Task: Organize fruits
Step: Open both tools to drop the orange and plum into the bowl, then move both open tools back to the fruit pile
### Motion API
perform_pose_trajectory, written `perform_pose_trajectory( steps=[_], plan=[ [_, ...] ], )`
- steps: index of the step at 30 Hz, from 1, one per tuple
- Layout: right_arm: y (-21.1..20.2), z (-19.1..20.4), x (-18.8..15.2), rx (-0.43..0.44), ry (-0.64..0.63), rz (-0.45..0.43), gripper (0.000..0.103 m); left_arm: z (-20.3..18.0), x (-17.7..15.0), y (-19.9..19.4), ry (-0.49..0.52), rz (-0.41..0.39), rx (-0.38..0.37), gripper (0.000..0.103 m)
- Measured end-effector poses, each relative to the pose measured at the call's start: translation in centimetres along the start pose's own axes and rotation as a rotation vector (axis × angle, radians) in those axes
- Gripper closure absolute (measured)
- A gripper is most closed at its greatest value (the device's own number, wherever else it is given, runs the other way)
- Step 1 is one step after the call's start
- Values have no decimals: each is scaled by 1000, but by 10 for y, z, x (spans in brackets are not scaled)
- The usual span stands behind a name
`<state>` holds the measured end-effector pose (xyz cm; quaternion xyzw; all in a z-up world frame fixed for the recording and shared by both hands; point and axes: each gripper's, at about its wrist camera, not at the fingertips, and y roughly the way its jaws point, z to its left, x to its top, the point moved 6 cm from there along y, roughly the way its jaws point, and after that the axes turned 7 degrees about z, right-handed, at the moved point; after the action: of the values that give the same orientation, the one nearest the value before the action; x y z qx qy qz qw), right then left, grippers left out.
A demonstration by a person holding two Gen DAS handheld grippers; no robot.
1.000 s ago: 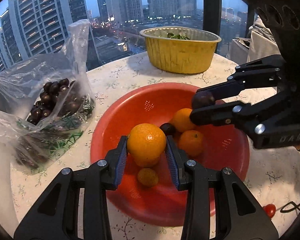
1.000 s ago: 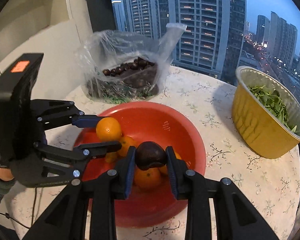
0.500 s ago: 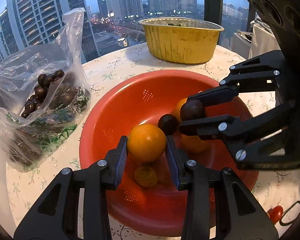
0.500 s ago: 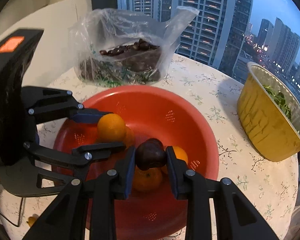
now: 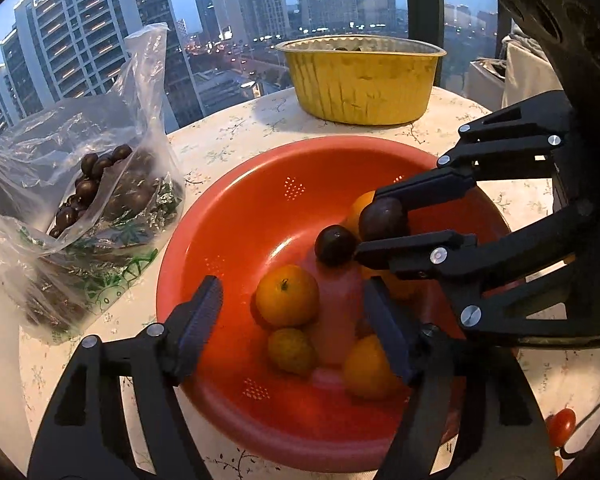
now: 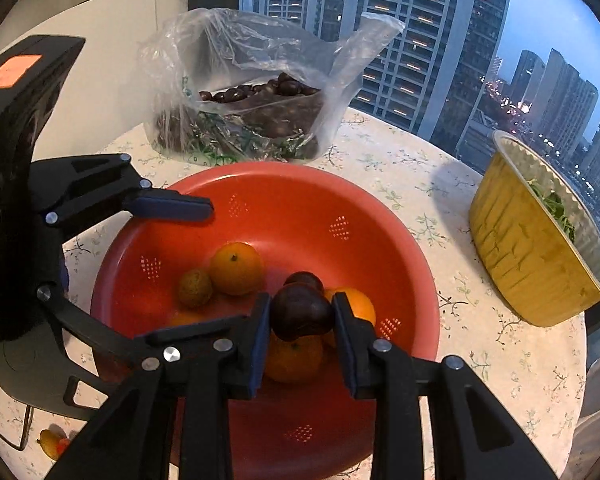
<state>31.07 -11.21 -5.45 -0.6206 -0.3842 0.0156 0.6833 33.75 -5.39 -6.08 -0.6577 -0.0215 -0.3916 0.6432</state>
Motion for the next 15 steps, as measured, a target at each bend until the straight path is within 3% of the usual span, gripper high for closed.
perform_pose_trajectory(
  steps=[2, 4, 11, 15],
  plan=[
    [-2, -1, -2, -4, 1, -5, 67, 2, -2, -3, -10, -4, 1, 28],
    [-6, -2, -3, -5, 8, -18, 56, 2, -3, -8, -13, -15, -5, 22],
    [-33, 0, -14, -24, 4, -67, 52, 4, -15, -43, -53, -72, -9, 8],
    [-65, 4, -37, -9, 23, -125, 40, 3, -35, -67, -58, -97, -15, 3]
  ],
)
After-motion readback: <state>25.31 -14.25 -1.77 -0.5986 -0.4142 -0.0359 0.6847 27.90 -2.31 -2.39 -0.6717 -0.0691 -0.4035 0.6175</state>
